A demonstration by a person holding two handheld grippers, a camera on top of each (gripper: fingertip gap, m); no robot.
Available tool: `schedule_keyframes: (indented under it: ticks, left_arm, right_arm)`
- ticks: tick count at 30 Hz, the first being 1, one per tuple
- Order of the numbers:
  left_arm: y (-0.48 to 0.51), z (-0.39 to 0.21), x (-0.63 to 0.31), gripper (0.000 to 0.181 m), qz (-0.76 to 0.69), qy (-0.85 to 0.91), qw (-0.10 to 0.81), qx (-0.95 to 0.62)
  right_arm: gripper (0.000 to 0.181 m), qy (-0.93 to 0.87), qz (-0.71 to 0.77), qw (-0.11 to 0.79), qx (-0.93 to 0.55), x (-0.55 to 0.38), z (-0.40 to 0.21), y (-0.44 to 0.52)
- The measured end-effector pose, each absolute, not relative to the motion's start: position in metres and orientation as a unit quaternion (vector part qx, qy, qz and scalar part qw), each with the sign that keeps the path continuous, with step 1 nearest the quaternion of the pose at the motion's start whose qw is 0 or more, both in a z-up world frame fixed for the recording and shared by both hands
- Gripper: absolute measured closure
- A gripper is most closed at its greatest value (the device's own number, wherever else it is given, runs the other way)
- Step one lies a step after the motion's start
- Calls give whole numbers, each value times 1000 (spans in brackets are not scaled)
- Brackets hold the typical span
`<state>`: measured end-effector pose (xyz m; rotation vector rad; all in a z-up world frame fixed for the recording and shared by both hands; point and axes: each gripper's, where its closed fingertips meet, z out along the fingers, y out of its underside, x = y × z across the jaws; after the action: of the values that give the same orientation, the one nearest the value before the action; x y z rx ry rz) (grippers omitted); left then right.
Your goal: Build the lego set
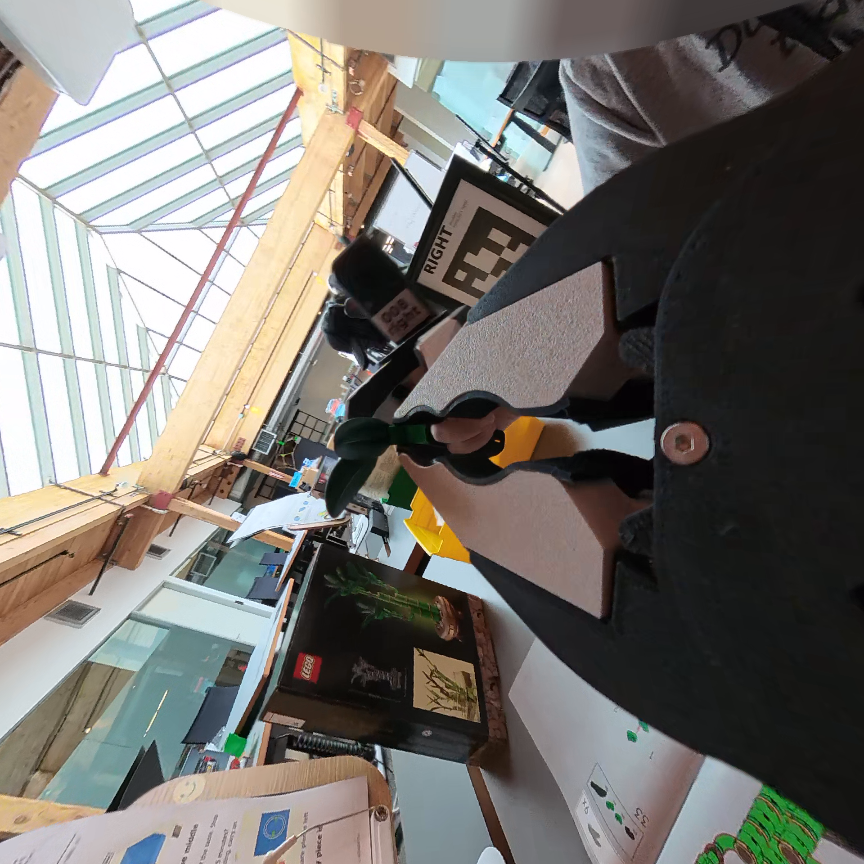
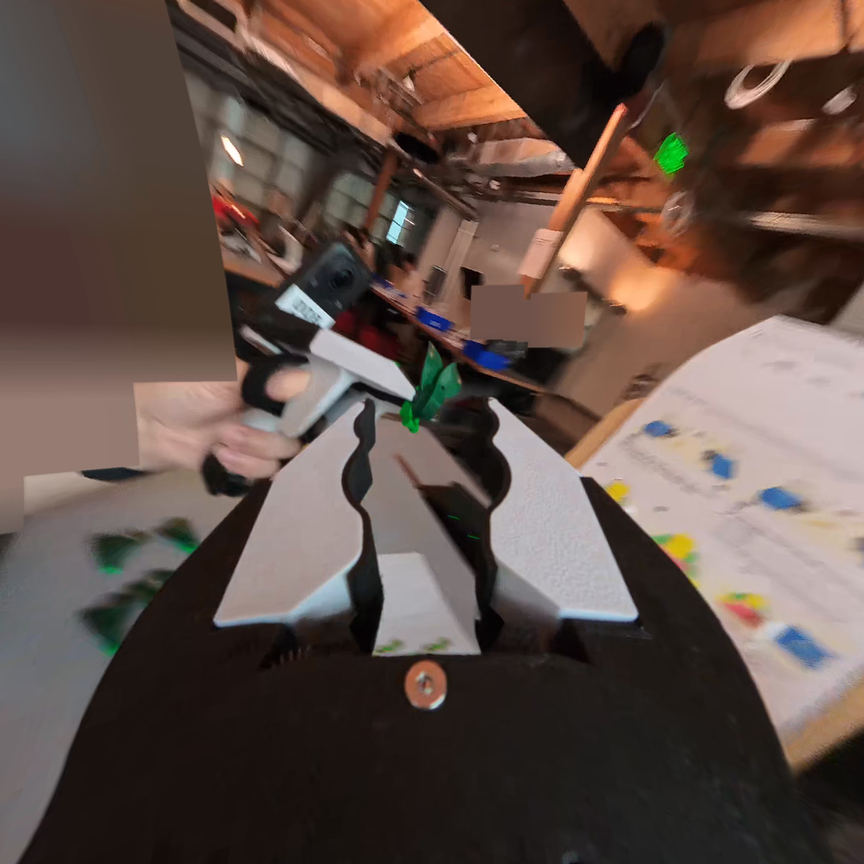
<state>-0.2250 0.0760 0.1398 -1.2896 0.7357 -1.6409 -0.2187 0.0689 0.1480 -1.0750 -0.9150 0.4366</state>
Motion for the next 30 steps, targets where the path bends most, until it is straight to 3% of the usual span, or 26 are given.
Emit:
schedule_keyframes:
  ticks: [4,9,30]
  left_arm:
    - [74,142,-223,176,-670,279,455,-515]
    - [74,145,-225,175,-668,263,472,-512]
    - [73,143,-221,175,-674,230,495,-497]
  right_arm:
    - [154,-432,10,775,-461,-222,145,73]
    - [162,-437,-69,771,-458,-227,142,75]
    - [169,-386,-70,781,-486,-227,143,78]
